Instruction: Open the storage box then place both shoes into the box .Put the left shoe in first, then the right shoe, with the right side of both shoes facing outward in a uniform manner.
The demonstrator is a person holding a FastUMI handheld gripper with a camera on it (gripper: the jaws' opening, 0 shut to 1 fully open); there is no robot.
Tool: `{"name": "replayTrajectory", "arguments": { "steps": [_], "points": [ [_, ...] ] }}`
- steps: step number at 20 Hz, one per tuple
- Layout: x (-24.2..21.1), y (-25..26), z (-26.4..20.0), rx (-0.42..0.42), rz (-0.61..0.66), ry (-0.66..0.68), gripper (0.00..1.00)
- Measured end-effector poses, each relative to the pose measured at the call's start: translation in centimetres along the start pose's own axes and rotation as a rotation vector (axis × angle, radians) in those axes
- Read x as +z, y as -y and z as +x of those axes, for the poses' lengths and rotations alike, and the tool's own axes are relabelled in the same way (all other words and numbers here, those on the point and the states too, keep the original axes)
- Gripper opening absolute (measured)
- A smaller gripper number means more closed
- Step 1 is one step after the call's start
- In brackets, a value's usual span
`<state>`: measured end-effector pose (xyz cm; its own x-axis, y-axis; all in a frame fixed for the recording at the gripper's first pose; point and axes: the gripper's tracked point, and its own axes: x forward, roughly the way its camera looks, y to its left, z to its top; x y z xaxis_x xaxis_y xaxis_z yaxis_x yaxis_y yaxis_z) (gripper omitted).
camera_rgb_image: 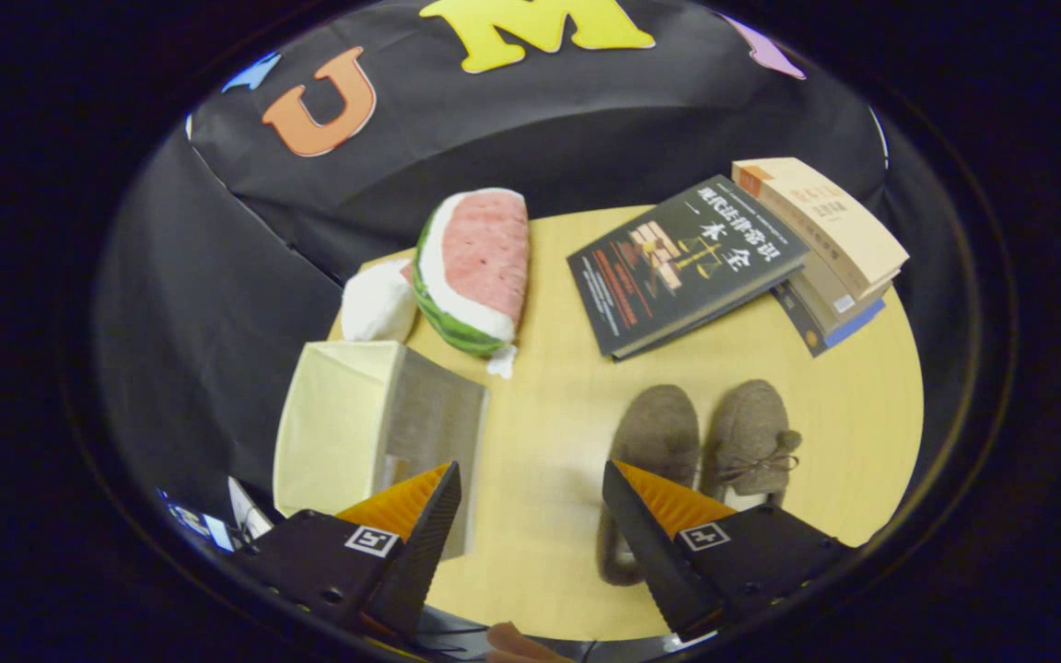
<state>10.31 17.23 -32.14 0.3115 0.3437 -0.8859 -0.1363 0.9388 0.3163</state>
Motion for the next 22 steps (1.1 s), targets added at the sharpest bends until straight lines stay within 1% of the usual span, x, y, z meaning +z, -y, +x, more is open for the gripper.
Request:
{"name": "replayTrajectory", "arguments": {
  "steps": [2,4,6,7,9,10,12,13,14,15,16,17,18,20,22],
  "points": [
    [-2.0,2.3,0.5,-0.018,-0.010,-0.046,0.94],
    [-3.6,3.9,1.1,-0.007,-0.024,-0.096,0.95],
    [-5.1,5.9,1.4,-0.018,-0.050,-0.148,0.91],
    [-5.5,7.0,1.6,-0.031,-0.060,-0.158,0.92],
    [-6.4,8.4,2.3,-0.053,-0.059,-0.186,0.84],
    [-6.7,8.5,2.7,-0.044,-0.048,-0.193,0.80],
    [-6.7,8.9,3.9,-0.051,-0.022,-0.205,0.73],
    [-6.8,8.9,4.5,-0.047,-0.014,-0.212,0.67],
    [-7.0,9.5,5.0,-0.069,-0.010,-0.222,0.62],
    [-7.1,10.3,5.3,-0.108,0.000,-0.228,0.57],
    [-7.3,10.7,5.5,-0.121,0.012,-0.237,0.51],
    [-7.4,11.3,5.8,-0.139,0.019,-0.241,0.49],
    [-7.3,11.7,5.9,-0.152,0.024,-0.244,0.38],
    [-7.5,11.9,6.3,-0.142,0.046,-0.246,0.16],
    [-7.5,12.1,6.8,-0.139,0.081,-0.239,0.16]
  ]
}}
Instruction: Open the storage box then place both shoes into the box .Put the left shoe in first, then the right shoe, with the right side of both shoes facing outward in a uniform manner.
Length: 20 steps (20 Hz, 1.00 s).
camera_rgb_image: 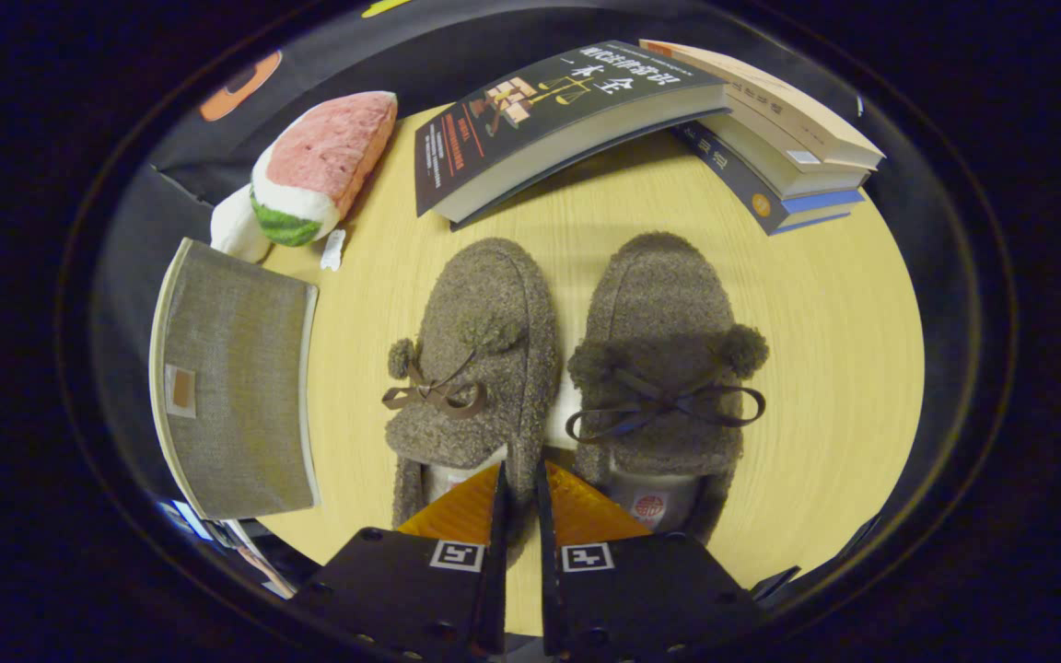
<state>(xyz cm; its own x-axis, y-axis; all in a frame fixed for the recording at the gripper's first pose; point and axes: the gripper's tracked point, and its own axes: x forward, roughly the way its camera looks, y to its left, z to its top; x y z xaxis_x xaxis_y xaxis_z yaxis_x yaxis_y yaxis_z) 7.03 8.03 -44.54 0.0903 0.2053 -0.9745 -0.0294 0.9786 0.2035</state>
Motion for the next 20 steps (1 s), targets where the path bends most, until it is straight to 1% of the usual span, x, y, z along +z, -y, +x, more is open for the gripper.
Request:
{"name": "replayTrajectory", "arguments": {
  "steps": [1,2,4,5,6,9,11,14,18,20],
  "points": [
    [-0.3,0.5,0.4,-0.021,0.004,-0.013,0.15],
    [-0.2,0.5,0.5,-0.028,0.000,-0.013,0.06],
    [-0.2,-0.1,0.6,-0.003,-0.021,-0.015,0.07],
    [-0.2,-0.1,0.7,0.000,-0.011,-0.011,0.07],
    [-0.3,-0.2,0.4,0.007,-0.004,-0.013,0.01],
    [-0.8,-0.1,-0.8,0.010,0.010,-0.013,0.01],
    [-1.1,-0.4,-2.3,0.024,0.026,-0.012,0.01],
    [-1.2,-2.1,-5.7,0.071,0.046,0.016,0.01],
    [-1.1,-5.6,-10.4,0.115,0.029,0.052,0.01],
    [-1.0,-8.2,-13.0,0.142,0.022,0.062,0.01]
  ]
}}
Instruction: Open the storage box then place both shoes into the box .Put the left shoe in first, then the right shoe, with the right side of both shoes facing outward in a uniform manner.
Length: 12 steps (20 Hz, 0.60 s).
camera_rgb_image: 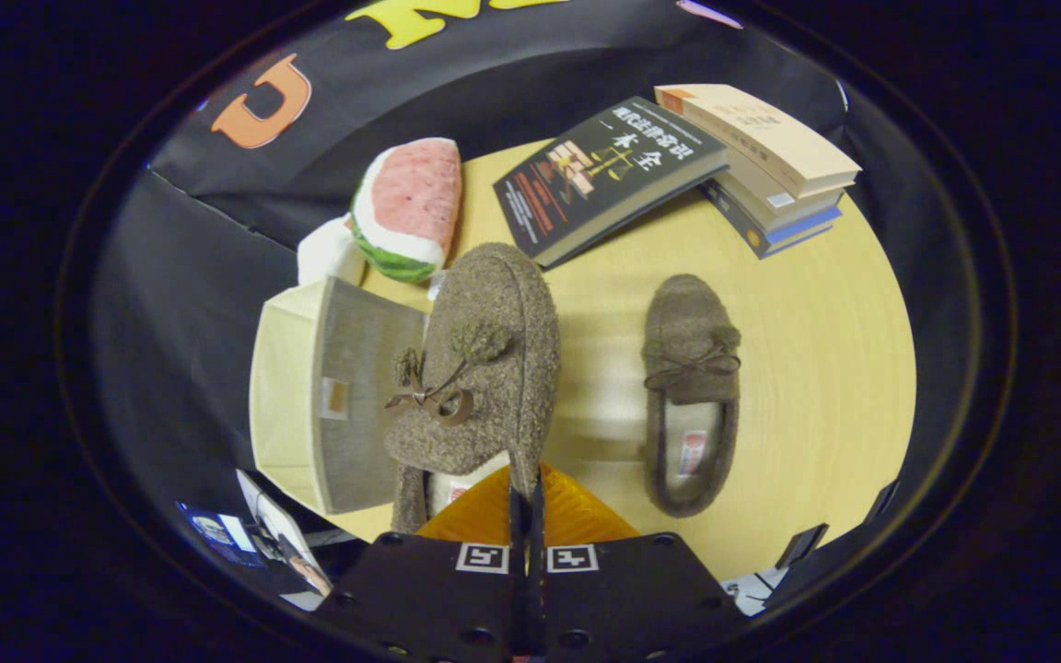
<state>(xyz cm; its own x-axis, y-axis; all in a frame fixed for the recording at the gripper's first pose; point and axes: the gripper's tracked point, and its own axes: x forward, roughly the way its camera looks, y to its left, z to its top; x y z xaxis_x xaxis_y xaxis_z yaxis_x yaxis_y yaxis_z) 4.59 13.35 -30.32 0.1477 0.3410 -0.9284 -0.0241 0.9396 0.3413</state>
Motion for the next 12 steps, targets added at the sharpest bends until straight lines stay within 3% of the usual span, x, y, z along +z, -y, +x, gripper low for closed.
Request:
{"name": "replayTrajectory", "arguments": {
  "steps": [5,12],
  "points": [
    [0.8,-8.7,-4.1,0.046,-0.078,0.068,0.01],
    [-0.8,-19.9,-0.2,0.091,-0.146,0.018,0.00]
  ]
}}
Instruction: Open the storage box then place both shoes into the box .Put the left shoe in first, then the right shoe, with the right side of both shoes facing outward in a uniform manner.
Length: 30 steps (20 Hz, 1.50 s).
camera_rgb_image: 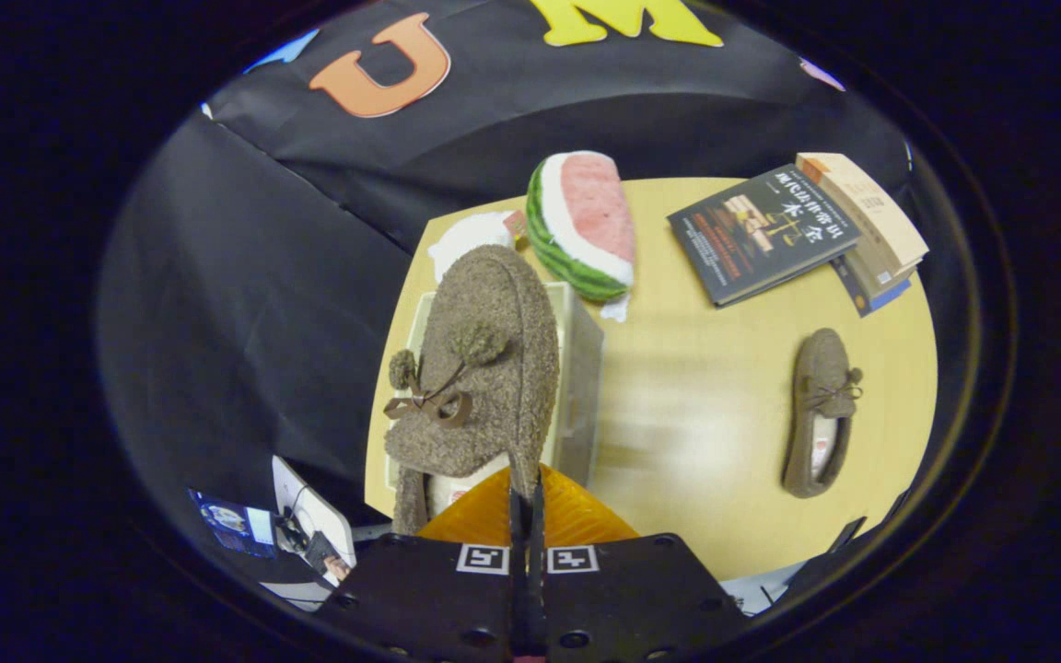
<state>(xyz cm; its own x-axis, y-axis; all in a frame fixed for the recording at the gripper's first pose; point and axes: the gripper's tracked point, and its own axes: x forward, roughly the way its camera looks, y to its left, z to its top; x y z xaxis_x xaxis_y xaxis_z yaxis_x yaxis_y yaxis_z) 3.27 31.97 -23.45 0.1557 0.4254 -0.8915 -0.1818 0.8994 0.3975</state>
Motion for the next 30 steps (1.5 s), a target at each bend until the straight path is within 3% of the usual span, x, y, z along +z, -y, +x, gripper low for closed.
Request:
{"name": "replayTrajectory", "arguments": {
  "steps": [4,7,14,18,21,23,29,30],
  "points": [
    [0.2,-3.3,5.1,-0.029,-0.010,-0.024,0.01],
    [0.6,-3.7,9.2,-0.110,0.002,-0.037,0.00],
    [-0.5,-3.7,18.3,-0.201,0.048,-0.124,0.01],
    [-1.0,-3.3,21.4,-0.232,0.042,-0.135,0.02],
    [-0.4,-3.0,22.6,-0.204,0.060,-0.130,0.05],
    [0.2,-3.7,22.3,-0.159,0.050,-0.103,0.14],
    [-0.6,-4.8,17.0,-0.159,-0.043,-0.066,0.93],
    [-0.8,-5.0,15.5,-0.163,-0.054,-0.049,0.95]
  ]
}}
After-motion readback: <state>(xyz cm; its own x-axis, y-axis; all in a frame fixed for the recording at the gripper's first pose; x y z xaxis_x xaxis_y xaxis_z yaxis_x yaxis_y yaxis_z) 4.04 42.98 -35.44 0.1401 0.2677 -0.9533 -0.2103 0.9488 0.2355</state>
